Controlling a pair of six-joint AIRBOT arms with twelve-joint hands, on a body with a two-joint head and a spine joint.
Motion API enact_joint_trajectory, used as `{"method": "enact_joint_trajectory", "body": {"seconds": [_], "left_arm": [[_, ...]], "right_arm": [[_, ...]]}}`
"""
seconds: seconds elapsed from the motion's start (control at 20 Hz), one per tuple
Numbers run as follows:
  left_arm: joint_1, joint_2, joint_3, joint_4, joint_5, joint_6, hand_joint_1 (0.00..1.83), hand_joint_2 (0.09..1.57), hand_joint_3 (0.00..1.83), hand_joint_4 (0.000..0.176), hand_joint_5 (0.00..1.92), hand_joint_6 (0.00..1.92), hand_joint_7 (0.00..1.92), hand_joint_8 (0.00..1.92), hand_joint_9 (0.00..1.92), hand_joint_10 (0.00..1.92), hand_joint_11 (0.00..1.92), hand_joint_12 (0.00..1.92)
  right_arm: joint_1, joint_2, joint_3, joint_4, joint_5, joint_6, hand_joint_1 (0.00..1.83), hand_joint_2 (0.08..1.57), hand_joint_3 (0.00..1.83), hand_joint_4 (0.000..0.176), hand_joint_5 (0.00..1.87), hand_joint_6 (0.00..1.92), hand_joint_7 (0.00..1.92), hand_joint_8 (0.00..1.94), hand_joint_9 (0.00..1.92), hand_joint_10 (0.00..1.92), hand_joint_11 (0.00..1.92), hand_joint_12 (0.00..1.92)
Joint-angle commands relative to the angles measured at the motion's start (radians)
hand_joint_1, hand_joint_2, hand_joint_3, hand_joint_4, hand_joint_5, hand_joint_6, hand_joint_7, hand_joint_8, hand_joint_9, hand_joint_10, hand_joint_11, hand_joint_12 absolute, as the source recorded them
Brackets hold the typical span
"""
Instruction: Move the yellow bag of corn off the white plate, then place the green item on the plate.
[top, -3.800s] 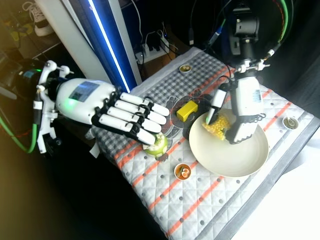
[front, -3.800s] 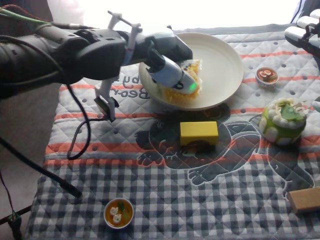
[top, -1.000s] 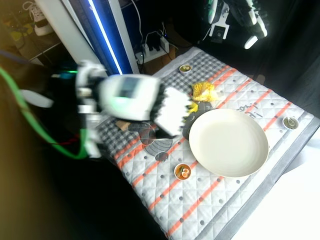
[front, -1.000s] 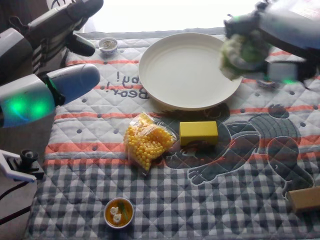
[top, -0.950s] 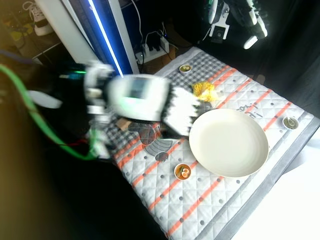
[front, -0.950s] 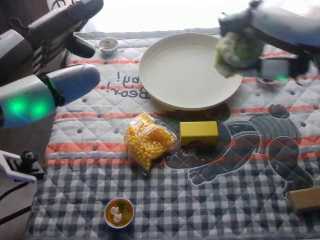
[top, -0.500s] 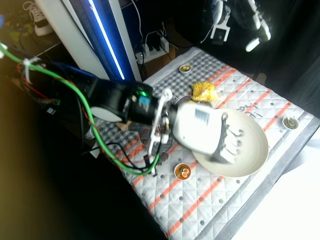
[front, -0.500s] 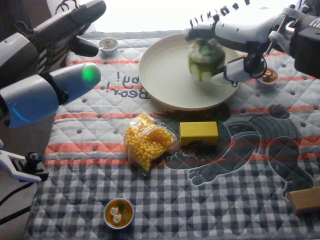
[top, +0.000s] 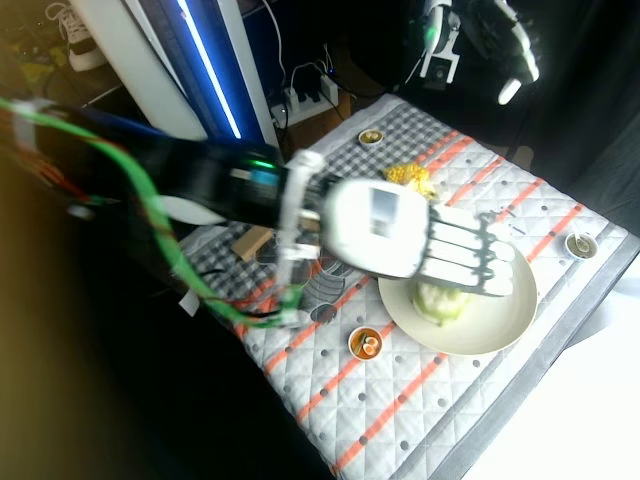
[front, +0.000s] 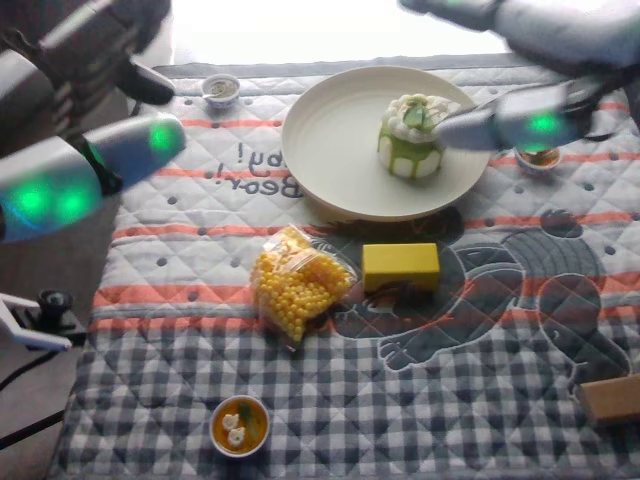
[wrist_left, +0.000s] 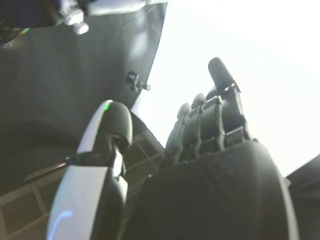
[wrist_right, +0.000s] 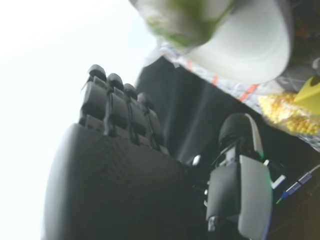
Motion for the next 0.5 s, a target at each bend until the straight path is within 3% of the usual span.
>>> {"method": "enact_joint_trajectory", "body": {"seconds": [0.0, 0.05, 0.1, 0.15, 0.2, 0.25, 0.3, 0.35, 0.4, 0.45], "left_arm": [[-0.014, 0.004, -0.002, 0.008, -0.152, -0.006, 0.77, 1.3, 0.0, 0.0, 0.03, 0.0, 0.0, 0.0, 0.0, 0.0, 0.0, 1.04], [-0.014, 0.01, -0.004, 0.003, -0.163, -0.006, 0.76, 1.29, 0.0, 0.0, 0.03, 0.0, 0.0, 0.0, 0.0, 0.0, 0.0, 1.04], [-0.013, 0.019, -0.008, -0.002, -0.176, -0.006, 0.69, 1.28, 0.0, 0.009, 0.01, 0.0, 0.0, 0.0, 0.0, 0.0, 0.0, 0.65], [-0.013, 0.027, -0.013, -0.009, -0.198, -0.006, 0.64, 1.28, 0.0, 0.044, 0.0, 0.0, 0.0, 0.0, 0.0, 0.0, 0.0, 0.13], [-0.011, 0.028, -0.016, -0.02, -0.221, -0.006, 0.6, 1.27, 0.0, 0.06, 0.0, 0.0, 0.0, 0.0, 0.0, 0.0, 0.0, 0.03], [-0.007, 0.029, -0.019, -0.032, -0.244, -0.006, 0.61, 1.24, 0.0, 0.053, 0.0, 0.0, 0.0, 0.0, 0.0, 0.0, 0.0, 0.0], [-0.003, 0.028, -0.022, -0.043, -0.266, -0.006, 0.61, 1.22, 0.0, 0.077, 0.0, 0.0, 0.0, 0.0, 0.0, 0.0, 0.0, 0.0], [0.004, 0.028, -0.024, -0.048, -0.284, -0.006, 0.56, 1.21, 0.0, 0.078, 0.0, 0.0, 0.0, 0.0, 0.0, 0.0, 0.0, 0.0], [0.012, 0.029, -0.024, -0.054, -0.298, -0.008, 0.53, 1.21, 0.0, 0.082, 0.0, 0.0, 0.0, 0.0, 0.0, 0.0, 0.0, 0.0], [0.023, 0.029, -0.024, -0.061, -0.316, -0.015, 0.52, 1.22, 0.0, 0.068, 0.0, 0.0, 0.0, 0.0, 0.0, 0.0, 0.0, 0.0]], "right_arm": [[-0.013, 0.027, -0.042, -0.018, 0.21, -0.002, 0.4, 1.07, 0.0, 0.158, 0.0, 0.0, 0.0, 0.0, 0.0, 0.0, 0.0, 0.0], [-0.042, 0.066, -0.091, -0.035, 0.27, -0.002, 0.33, 1.07, 0.0, 0.168, 0.0, 0.0, 0.0, 0.0, 0.0, 0.0, 0.0, 0.0], [-0.071, 0.103, -0.136, -0.049, 0.326, -0.002, 0.25, 1.08, 0.01, 0.174, 0.0, 0.0, 0.0, 0.0, 0.0, 0.0, 0.0, 0.0], [-0.108, 0.143, -0.182, -0.053, 0.392, -0.002, 0.25, 1.09, 0.01, 0.176, 0.0, 0.0, 0.0, 0.0, 0.0, 0.0, 0.0, 0.0], [-0.147, 0.176, -0.218, -0.053, 0.452, -0.002, 0.27, 1.07, 0.0, 0.176, 0.0, 0.0, 0.0, 0.0, 0.0, 0.0, 0.0, 0.0], [-0.194, 0.212, -0.253, -0.052, 0.521, -0.002, 0.34, 1.09, 0.01, 0.141, 0.0, 0.0, 0.0, 0.0, 0.0, 0.0, 0.0, 0.0], [-0.241, 0.246, -0.288, -0.049, 0.59, -0.002, 0.29, 1.07, 0.0, 0.115, 0.0, 0.0, 0.0, 0.0, 0.0, 0.0, 0.0, 0.0], [-0.28, 0.273, -0.315, -0.044, 0.644, -0.002, 0.32, 1.1, 0.01, 0.098, 0.0, 0.0, 0.0, 0.0, 0.0, 0.0, 0.0, 0.0], [-0.318, 0.299, -0.339, -0.041, 0.693, -0.002, 0.32, 1.1, 0.01, 0.144, 0.0, 0.0, 0.0, 0.0, 0.0, 0.0, 0.0, 0.0], [-0.351, 0.32, -0.356, -0.037, 0.738, -0.002, 0.3, 1.09, 0.0, 0.143, 0.0, 0.0, 0.0, 0.0, 0.0, 0.0, 0.0, 0.0]]}}
